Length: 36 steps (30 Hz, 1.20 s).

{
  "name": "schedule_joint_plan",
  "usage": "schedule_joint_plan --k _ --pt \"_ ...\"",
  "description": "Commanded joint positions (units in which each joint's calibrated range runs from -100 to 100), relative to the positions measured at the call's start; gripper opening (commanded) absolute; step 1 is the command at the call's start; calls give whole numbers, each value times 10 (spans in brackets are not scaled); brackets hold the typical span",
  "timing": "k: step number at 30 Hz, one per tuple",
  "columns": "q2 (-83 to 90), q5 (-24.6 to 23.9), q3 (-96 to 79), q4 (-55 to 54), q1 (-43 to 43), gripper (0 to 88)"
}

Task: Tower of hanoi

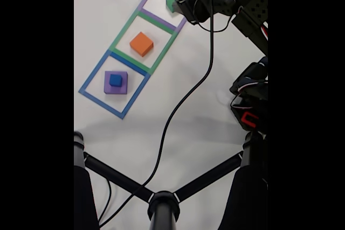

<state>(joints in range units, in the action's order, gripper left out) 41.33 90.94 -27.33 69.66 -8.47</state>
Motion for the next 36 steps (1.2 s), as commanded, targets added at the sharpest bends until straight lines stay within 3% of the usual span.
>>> schedule_joint_plan --k 1,6,18,22,26,30,32,34,36 --pt "27 -69 120 123 63 0" --pt "53 -124 163 168 130 0" --pt "79 -181 246 256 234 0" --pt "80 -154 236 261 245 1" --pt "96 -53 163 218 246 43" --pt "116 28 56 111 244 132" --pt "120 34 9 44 246 178" --pt "120 91 -32 -5 248 287" --pt "120 91 -72 -58 251 328"
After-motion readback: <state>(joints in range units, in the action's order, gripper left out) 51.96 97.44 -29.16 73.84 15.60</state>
